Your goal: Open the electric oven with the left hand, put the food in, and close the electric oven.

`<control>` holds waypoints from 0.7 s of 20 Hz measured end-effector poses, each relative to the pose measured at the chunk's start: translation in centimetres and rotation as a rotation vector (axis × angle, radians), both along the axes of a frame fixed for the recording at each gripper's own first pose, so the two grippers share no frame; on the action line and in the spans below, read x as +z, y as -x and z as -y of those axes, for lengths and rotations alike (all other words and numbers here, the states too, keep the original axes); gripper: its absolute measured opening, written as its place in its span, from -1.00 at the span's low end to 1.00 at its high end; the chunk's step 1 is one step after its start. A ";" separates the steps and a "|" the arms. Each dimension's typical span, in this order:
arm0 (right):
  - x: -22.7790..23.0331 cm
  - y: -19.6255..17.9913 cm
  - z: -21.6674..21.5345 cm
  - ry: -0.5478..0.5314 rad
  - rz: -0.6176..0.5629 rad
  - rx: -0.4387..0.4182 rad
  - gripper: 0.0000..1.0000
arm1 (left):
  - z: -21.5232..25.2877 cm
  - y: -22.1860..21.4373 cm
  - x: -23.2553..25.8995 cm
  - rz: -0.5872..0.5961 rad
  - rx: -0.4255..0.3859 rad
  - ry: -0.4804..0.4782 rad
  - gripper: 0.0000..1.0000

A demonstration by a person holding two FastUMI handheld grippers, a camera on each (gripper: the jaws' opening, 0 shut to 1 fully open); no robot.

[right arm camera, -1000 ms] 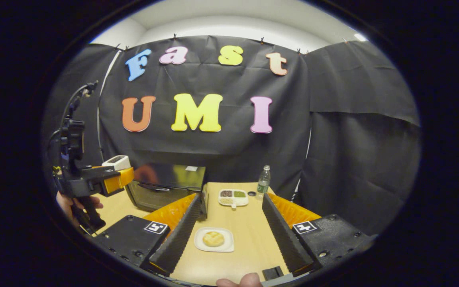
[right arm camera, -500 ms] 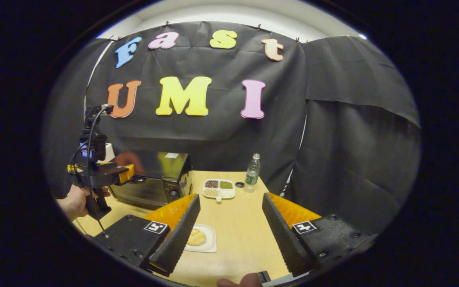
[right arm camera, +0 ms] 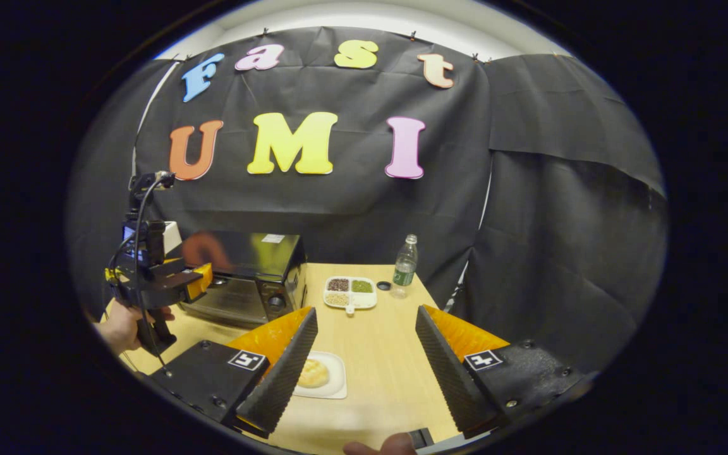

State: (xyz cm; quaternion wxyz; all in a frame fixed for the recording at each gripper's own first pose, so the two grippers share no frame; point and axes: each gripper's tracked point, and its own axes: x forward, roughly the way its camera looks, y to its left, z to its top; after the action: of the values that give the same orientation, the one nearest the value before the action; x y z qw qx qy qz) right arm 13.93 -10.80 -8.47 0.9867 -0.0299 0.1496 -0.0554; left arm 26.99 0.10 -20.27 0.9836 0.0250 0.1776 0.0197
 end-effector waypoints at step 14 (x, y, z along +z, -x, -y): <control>-1.8 5.3 -0.6 0.032 -0.035 0.004 0.97 | -1.3 12.9 -13.6 -0.379 0.041 0.167 0.90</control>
State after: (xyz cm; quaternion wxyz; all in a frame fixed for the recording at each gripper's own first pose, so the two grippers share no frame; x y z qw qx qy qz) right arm 8.61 -10.18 -10.23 0.9835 -0.0470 0.1659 -0.0551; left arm 14.06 1.38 -33.90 0.9305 -0.0570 0.3612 0.0198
